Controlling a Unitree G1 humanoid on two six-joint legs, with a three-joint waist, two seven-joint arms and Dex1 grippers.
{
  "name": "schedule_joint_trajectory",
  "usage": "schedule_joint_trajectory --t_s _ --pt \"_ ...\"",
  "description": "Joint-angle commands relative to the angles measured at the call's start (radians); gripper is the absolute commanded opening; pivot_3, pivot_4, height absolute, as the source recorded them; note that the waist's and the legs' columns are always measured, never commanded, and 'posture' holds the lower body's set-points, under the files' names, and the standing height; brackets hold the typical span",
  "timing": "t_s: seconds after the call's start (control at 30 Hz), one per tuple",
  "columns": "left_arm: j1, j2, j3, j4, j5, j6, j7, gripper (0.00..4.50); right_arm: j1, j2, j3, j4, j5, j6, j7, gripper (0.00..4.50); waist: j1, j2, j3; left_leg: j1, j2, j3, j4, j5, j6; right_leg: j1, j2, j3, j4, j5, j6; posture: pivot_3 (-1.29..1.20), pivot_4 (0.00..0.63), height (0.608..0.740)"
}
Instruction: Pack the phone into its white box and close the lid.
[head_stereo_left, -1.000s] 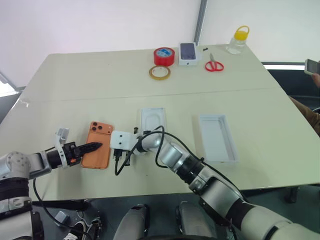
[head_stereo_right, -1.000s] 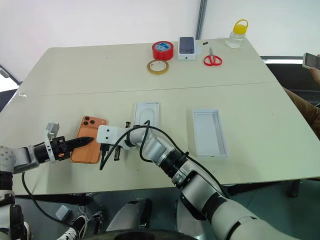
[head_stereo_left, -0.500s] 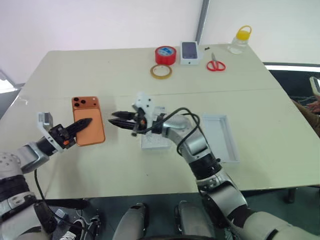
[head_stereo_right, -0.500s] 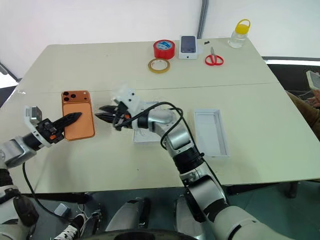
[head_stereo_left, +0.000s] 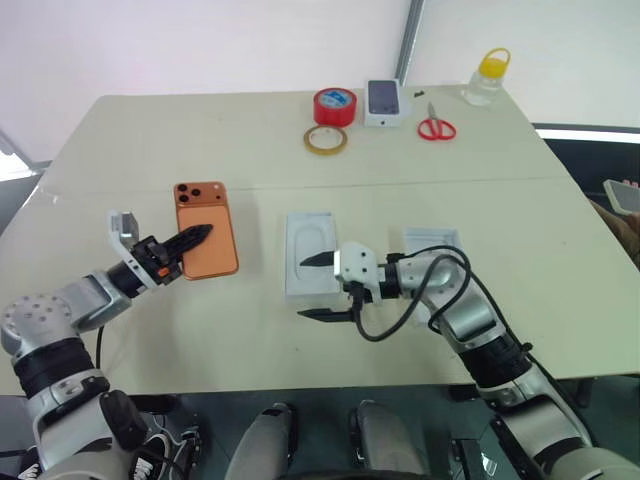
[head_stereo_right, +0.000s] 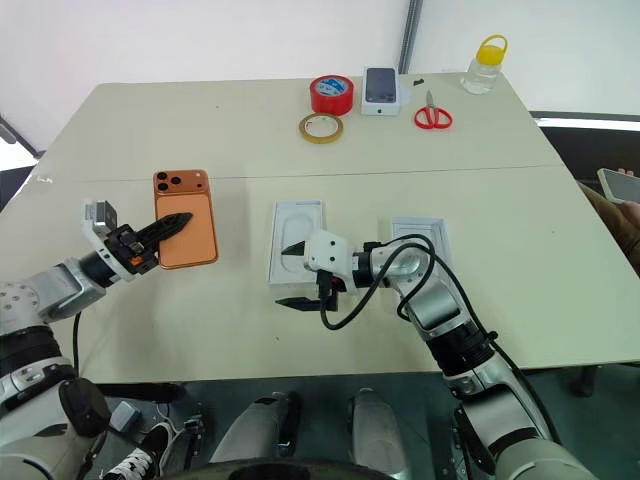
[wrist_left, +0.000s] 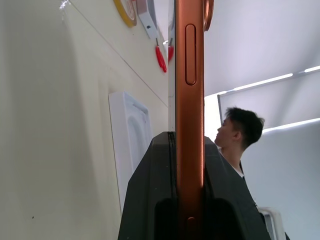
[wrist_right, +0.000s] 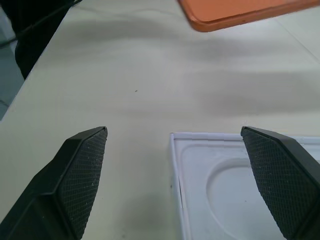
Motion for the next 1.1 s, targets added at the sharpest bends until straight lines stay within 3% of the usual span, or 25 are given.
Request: schedule_joint_trajectory --t_s 0.03,0.13,0.23,0.57,0.67,0.73,0.9,1.1 --pt "-0.027 -0.013 -0.004 -0.064 -0.057 0.001 0.01 0.08 -0.008 -0.006 0.025 0.03 -0.055 -0.103 -0.014 4.47 0.001 -0.001 0.0 0.0 0.0 0.0 0.0 0.0 0.0 0.0 0.0 0.0 0.0 0.0 0.0 0.0 0.15 0.74" --pt "-0.02 -0.028 -0.012 -0.085 -0.062 -0.005 0.026 0.08 -0.008 -0.001 0.025 0.06 -0.053 -0.124 -0.01 3.6 0.001 -0.001 0.001 0.0 0.0 0.0 0.0 0.001 -0.002 0.001 0.0 0.0 0.0 0.0 0.0 0.0 0.15 0.74" --pt "-0.015 -0.032 -0.012 -0.097 -0.078 0.001 0.041 0.08 -0.013 -0.005 0.029 0.089 -0.077 -0.141 -0.024 2.12 -0.001 -0.001 0.001 0.0 0.0 0.0 0.0 0.002 -0.003 0.001 0.0 0.0 0.0 0.0 0.0 0.0 0.15 0.74" --pt "0.007 -0.041 -0.023 -0.13 -0.129 0.002 0.092 0.08 -0.014 0.002 0.019 0.131 -0.077 -0.153 -0.027 2.12 0.0 -0.001 0.001 0.0 0.0 0.0 0.001 0.002 -0.004 0.001 0.0 0.0 0.0 0.0 0.0 0.0 0.15 0.74" --pt "0.01 -0.046 -0.025 -0.136 -0.143 0.002 0.107 0.08 -0.014 0.003 0.016 0.13 -0.064 -0.142 -0.017 1.21 0.0 -0.001 0.001 0.0 0.0 0.0 0.001 0.002 -0.004 0.001 0.0 0.0 0.0 0.0 0.0 0.0 0.15 0.74" --pt "0.009 -0.046 -0.026 -0.136 -0.149 0.0 0.116 0.08 -0.017 0.002 0.015 0.131 -0.063 -0.144 -0.012 0.19 0.0 -0.002 0.001 0.0 0.0 0.0 0.001 0.002 -0.004 0.001 0.0 0.0 0.0 0.0 0.0 0.0 0.15 0.74" --pt "0.002 -0.043 -0.027 -0.135 -0.177 -0.001 0.143 0.08 -0.008 0.017 0.028 0.118 -0.073 -0.139 -0.026 0.08 0.0 -0.001 0.001 0.0 0.0 0.0 0.001 0.002 -0.004 0.001 0.0 0.0 0.0 0.0 0.0 0.0 0.15 0.74" --pt "-0.002 -0.067 -0.037 -0.16 -0.227 -0.001 0.214 0.08 -0.027 0.119 0.058 0.028 -0.108 0.018 -0.128 0.08 -0.001 -0.001 0.001 0.0 0.0 0.0 0.001 0.003 -0.004 0.001 0.0 0.0 0.0 0.0 0.0 0.0 0.15 0.74"
